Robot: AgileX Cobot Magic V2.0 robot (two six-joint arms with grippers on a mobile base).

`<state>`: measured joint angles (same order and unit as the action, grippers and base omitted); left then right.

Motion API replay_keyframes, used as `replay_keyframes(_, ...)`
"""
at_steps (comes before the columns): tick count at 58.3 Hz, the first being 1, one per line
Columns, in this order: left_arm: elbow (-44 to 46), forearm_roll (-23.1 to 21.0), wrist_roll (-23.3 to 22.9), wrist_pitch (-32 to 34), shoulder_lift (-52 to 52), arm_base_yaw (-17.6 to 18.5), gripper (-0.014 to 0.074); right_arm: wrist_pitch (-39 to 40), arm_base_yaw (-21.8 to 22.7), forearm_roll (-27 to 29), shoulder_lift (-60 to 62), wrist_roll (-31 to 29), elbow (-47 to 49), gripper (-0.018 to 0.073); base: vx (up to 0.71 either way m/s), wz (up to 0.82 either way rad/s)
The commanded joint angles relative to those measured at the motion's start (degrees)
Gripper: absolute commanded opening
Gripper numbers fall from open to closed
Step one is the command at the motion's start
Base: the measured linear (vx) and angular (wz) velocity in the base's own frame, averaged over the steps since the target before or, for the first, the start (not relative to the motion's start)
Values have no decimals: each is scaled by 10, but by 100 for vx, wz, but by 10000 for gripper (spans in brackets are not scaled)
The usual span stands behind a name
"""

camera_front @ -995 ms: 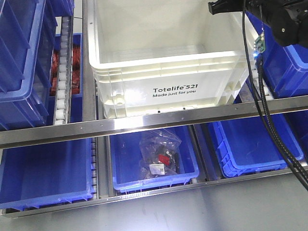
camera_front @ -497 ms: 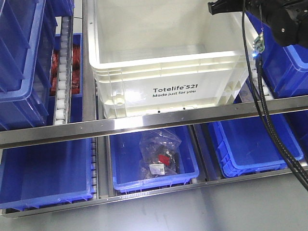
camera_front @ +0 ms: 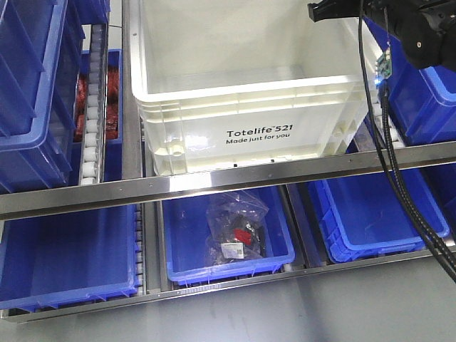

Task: Place moving items into box and shelve

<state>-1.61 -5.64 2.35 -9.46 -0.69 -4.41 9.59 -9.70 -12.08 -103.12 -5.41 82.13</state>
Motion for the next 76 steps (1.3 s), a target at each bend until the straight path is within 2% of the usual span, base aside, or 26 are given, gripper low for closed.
replay_keyframes(1,-18,-6,-4,46,-9,0,-7,46,3,0,31,-2,19,-8,0,0)
replay_keyframes(16,-18,-6,-4,46,-9,0,-7,46,3,0,31,-1,19,-8,0,0)
replay_keyframes(23,-18,-6,-4,46,-9,0,-7,33,-5,19,40,45,17,-8,0,0)
replay_keyframes(33,-18,-6,-4,46,-9,0,-7,-88,-8,59,83,88,17,-8,0,0)
replay_keyframes(42,-18,-6,-4,46,-9,0,-7,-225,-10,67,135,90,17,-8,0,0)
replay_keyframes(48,-18,-6,-4,46,-9,0,-7,-270,-10,62,166,88,4,-8,0,0)
replay_keyframes(54,-18,-6,-4,46,-9,0,-7,-246,-10,61,209,88,-61,-8,0,0)
replay_keyframes(68,-18,-6,-4,46,-9,0,-7,-78,-10,100,392,92,-304,-8,0,0)
replay_keyframes(76,-18,-6,-4,46,-9,0,-7,-30,-10,104,508,92,-426,-8,0,0)
